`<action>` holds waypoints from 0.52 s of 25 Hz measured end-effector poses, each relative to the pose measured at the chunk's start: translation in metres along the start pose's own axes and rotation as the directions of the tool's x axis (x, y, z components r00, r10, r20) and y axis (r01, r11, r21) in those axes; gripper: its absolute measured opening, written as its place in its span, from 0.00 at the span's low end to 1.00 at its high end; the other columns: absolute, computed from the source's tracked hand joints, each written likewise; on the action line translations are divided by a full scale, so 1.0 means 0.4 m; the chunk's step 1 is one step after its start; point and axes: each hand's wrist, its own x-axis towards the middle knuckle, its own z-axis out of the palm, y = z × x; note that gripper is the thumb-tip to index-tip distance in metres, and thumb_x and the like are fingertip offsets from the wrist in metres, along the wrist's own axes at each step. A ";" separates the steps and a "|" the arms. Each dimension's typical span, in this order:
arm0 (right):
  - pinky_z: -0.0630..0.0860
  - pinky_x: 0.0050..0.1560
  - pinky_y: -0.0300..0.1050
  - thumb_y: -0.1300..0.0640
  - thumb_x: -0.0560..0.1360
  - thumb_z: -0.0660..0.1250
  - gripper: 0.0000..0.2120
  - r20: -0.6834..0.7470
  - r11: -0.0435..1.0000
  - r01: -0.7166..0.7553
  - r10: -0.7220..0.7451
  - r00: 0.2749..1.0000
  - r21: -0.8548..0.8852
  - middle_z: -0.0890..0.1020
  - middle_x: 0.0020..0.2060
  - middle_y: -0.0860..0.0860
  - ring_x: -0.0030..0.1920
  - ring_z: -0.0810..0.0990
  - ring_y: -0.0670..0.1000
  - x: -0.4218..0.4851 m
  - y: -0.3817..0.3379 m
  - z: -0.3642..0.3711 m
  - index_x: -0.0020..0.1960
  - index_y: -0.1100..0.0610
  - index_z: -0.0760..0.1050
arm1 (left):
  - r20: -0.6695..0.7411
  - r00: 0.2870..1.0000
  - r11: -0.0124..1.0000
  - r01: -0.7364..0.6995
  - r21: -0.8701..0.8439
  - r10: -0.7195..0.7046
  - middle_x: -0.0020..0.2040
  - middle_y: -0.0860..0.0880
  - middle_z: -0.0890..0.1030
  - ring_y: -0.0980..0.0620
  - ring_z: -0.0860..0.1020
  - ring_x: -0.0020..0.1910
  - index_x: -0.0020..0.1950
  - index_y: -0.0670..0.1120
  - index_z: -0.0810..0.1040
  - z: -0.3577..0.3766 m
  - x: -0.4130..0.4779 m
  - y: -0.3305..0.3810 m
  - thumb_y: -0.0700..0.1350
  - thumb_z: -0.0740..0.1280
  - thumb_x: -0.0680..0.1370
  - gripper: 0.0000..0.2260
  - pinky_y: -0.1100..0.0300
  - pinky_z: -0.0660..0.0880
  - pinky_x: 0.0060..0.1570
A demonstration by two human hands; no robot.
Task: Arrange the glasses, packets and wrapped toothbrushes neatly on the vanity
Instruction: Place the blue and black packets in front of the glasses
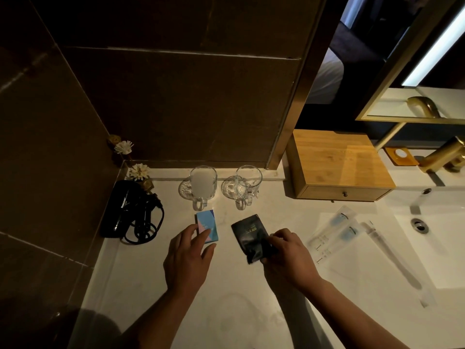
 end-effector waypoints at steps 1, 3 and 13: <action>0.76 0.44 0.42 0.49 0.69 0.76 0.20 -0.017 1.000 -0.005 0.005 1.000 -0.003 0.79 0.51 0.51 0.49 0.78 0.53 0.002 -0.002 0.009 0.59 0.52 0.80 | 0.006 1.000 1.000 0.001 -0.001 -0.001 0.64 0.45 0.81 0.43 0.79 0.60 0.63 0.54 0.81 0.001 0.000 -0.001 0.52 0.78 0.71 0.21 0.53 0.81 0.38; 0.75 0.43 0.42 0.47 0.69 0.76 0.20 -0.031 0.998 -0.054 0.054 0.998 0.017 0.79 0.51 0.50 0.48 0.76 0.52 0.011 -0.013 0.016 0.59 0.51 0.80 | 0.013 1.000 1.000 -0.003 0.002 0.003 0.64 0.45 0.82 0.43 0.80 0.59 0.62 0.53 0.82 0.000 -0.001 -0.004 0.51 0.78 0.71 0.21 0.53 0.81 0.37; 0.75 0.42 0.44 0.45 0.69 0.75 0.24 -0.060 0.997 -0.067 0.065 0.996 -0.038 0.79 0.53 0.53 0.50 0.75 0.54 0.044 -0.027 0.031 0.64 0.49 0.77 | 0.002 1.000 1.000 -0.024 0.002 0.024 0.64 0.47 0.83 0.45 0.80 0.59 0.62 0.53 0.83 -0.006 0.003 -0.002 0.47 0.77 0.73 0.17 0.54 0.82 0.39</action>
